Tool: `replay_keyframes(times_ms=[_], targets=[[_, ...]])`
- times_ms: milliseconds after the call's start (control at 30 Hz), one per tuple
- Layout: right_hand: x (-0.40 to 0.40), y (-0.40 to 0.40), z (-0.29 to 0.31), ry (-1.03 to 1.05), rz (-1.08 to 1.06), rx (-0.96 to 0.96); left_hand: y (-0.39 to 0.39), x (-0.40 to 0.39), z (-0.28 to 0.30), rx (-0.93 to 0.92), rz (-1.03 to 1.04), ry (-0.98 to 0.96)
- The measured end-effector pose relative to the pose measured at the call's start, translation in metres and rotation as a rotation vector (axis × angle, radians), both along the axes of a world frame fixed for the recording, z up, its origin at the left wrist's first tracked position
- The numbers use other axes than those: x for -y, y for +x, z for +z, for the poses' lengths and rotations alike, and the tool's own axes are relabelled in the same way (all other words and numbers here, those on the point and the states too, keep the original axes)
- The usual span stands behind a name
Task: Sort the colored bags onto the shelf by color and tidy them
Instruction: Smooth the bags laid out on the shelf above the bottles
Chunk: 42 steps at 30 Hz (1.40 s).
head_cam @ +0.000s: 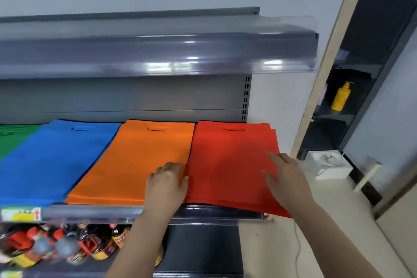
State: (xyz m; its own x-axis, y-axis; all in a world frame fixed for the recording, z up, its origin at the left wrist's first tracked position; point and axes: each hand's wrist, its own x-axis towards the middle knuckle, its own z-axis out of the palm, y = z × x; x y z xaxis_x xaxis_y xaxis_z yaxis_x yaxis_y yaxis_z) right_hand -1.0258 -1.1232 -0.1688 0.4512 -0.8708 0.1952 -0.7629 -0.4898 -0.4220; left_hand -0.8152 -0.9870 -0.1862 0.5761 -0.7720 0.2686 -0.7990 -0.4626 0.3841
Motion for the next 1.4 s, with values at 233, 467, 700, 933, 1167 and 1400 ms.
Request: replay_keyframes(times_ms=[233,467,700,933,1167,1400], targets=[[-0.035,0.070,0.056,-0.246,0.574,-0.129,0.014,-0.066,0.031,0.347,0.231,0.097],[-0.127,0.181,0.096,-0.390,1.010,-0.089,0.053,-0.185,0.082,0.438,0.624,0.231],[-0.265,0.291,0.122,-0.534,1.273,-0.043,0.105,-0.331,0.110,0.462,0.884,0.282],[-0.406,0.386,0.131,-0.573,1.417,0.032,0.152,-0.472,0.131,0.491,1.062,0.387],[-0.519,0.462,0.130,-0.597,1.567,0.059,0.205,-0.571,0.136,0.445,1.202,0.421],[-0.590,0.553,0.131,-0.603,1.664,0.106,0.278,-0.630,0.140,0.364,1.284,0.431]])
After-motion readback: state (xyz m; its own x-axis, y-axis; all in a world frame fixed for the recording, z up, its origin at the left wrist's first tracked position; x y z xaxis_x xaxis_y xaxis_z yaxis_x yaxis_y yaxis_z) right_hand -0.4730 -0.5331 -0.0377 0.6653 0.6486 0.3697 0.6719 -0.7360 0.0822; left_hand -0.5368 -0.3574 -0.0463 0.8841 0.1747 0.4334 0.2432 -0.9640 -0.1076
